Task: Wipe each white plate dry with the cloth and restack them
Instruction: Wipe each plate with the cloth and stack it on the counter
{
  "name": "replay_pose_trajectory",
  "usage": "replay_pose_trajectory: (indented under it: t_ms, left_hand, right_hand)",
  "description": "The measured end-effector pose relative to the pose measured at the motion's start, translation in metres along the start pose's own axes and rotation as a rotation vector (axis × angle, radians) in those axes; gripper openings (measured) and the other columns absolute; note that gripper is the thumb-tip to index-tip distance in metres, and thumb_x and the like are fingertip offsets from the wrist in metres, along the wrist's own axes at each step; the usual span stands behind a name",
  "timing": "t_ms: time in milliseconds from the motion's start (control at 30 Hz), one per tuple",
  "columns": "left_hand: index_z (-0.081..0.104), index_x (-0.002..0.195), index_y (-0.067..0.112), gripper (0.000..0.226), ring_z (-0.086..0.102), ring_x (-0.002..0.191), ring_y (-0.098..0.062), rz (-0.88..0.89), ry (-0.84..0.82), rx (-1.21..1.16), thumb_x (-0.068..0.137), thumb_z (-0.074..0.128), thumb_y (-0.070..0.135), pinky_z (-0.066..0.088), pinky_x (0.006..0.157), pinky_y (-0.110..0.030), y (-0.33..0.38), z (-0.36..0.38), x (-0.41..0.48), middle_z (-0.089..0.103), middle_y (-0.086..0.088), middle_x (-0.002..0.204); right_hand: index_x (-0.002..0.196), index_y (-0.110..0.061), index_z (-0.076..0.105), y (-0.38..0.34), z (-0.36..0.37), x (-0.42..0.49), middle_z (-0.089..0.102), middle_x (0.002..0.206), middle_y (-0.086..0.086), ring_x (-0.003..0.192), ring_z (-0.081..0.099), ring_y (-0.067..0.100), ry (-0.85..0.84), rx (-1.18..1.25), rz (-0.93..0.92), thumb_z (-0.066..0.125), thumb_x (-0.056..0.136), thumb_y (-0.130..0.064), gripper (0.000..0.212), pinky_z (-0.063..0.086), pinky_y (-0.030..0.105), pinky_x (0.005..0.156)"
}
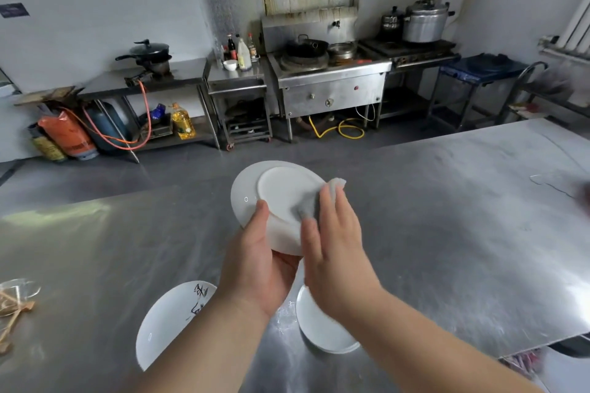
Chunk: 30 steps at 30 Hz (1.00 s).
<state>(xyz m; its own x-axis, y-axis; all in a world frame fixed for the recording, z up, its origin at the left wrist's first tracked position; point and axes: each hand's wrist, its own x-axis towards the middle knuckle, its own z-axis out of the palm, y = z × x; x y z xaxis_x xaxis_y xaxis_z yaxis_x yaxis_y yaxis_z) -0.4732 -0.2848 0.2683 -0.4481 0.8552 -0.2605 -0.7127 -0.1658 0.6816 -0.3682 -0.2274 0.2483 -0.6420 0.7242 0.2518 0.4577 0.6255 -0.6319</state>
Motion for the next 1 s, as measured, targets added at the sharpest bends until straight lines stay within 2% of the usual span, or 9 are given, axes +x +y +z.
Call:
replay_pose_trajectory:
  t_ms: [167, 300, 400, 500, 667, 767, 833, 900, 1000]
  left_hand:
    - [0.058, 0.146, 0.003, 0.064, 0.064, 0.131, -0.036, -0.117, 0.040, -0.004, 0.106, 0.046, 0.051, 0.041, 0.118, -0.048, -0.031, 0.003, 0.002, 0.066, -0.022, 0.141]
    - [0.061, 0.143, 0.006, 0.052, 0.068, 0.126, -0.033, -0.029, 0.051, 0.023, 0.101, 0.053, 0.037, 0.060, 0.098, -0.046, -0.051, 0.004, 0.003, 0.069, -0.019, 0.138]
    - [0.064, 0.141, 0.013, 0.053, 0.071, 0.122, -0.029, -0.042, 0.082, 0.022, 0.094, 0.061, 0.038, 0.063, 0.092, -0.046, -0.061, -0.002, 0.005, 0.072, -0.014, 0.135]
    - [0.073, 0.132, 0.015, 0.048, 0.072, 0.120, -0.028, -0.107, 0.131, 0.060, 0.092, 0.062, 0.039, 0.065, 0.084, -0.041, -0.075, -0.014, 0.011, 0.073, -0.012, 0.134]
    - [0.082, 0.117, 0.023, 0.039, 0.077, 0.107, -0.027, -0.196, 0.256, 0.357, 0.089, 0.070, 0.048, 0.064, 0.076, -0.039, -0.097, -0.039, 0.029, 0.079, -0.005, 0.121]
    - [0.076, 0.107, 0.025, 0.066, 0.070, 0.088, -0.019, -0.157, 0.340, 1.029, 0.076, 0.054, 0.078, 0.059, 0.077, -0.037, -0.105, -0.058, 0.040, 0.078, 0.011, 0.092]
    - [0.074, 0.117, 0.021, 0.088, 0.068, 0.104, -0.021, -0.208, 0.279, 1.359, 0.074, 0.036, 0.086, 0.055, 0.097, -0.040, -0.110, -0.070, 0.044, 0.076, 0.005, 0.108]
    - [0.071, 0.128, 0.014, 0.098, 0.066, 0.115, -0.026, -0.303, 0.287, 1.490, 0.079, 0.029, 0.087, 0.051, 0.106, -0.041, -0.116, -0.084, 0.048, 0.074, -0.004, 0.123]
    - [0.072, 0.118, 0.011, 0.095, 0.071, 0.102, -0.032, -0.349, 0.300, 1.484, 0.085, 0.028, 0.089, 0.058, 0.094, -0.041, -0.123, -0.097, 0.053, 0.076, -0.014, 0.110]
  right_hand:
    - [0.164, -0.022, -0.013, 0.024, 0.015, -0.035, -0.028, 0.169, -0.001, 0.152, -0.037, 0.017, -0.046, -0.021, 0.015, -0.022, 0.092, -0.069, 0.086, -0.015, 0.037, 0.127]
    - [0.160, -0.037, 0.030, 0.077, -0.015, 0.004, 0.030, 0.163, -0.015, 0.142, 0.027, -0.017, -0.015, 0.369, 0.226, 0.018, 0.103, -0.062, 0.063, 0.034, 0.010, 0.112]
    - [0.112, -0.038, 0.063, 0.120, -0.038, 0.028, 0.070, 0.102, -0.019, 0.083, 0.063, -0.009, -0.093, 0.344, 0.399, 0.035, 0.102, -0.066, 0.041, 0.050, 0.018, 0.066]
    - [0.075, -0.016, 0.054, 0.163, -0.053, 0.032, 0.058, 0.059, -0.008, 0.055, 0.052, 0.013, -0.151, 0.023, 0.271, 0.045, 0.098, -0.065, 0.054, 0.040, 0.023, 0.050]
    - [0.080, -0.023, 0.069, 0.203, -0.055, 0.015, 0.074, 0.069, -0.002, 0.057, 0.066, 0.010, -0.484, 0.135, 0.450, 0.057, 0.087, -0.077, 0.056, 0.050, 0.026, 0.061]
    - [0.079, -0.022, 0.072, 0.217, -0.044, 0.002, 0.076, 0.072, -0.002, 0.060, 0.070, 0.012, -0.530, 0.252, 0.540, 0.066, 0.090, -0.068, 0.047, 0.056, 0.026, 0.063]
    - [0.092, -0.015, 0.074, 0.224, -0.036, -0.004, 0.079, 0.085, 0.013, 0.076, 0.077, 0.032, -0.549, 0.401, 0.628, 0.071, 0.091, -0.060, 0.045, 0.064, 0.049, 0.075]
    - [0.100, -0.013, 0.074, 0.229, -0.027, -0.009, 0.076, 0.092, 0.025, 0.084, 0.074, 0.051, -0.594, 0.474, 0.673, 0.070, 0.094, -0.053, 0.041, 0.057, 0.072, 0.077]
    - [0.093, -0.026, 0.075, 0.238, -0.017, -0.011, 0.079, 0.088, 0.015, 0.086, 0.075, 0.045, -0.601, 0.392, 0.612, 0.067, 0.095, -0.054, 0.029, 0.060, 0.063, 0.083]
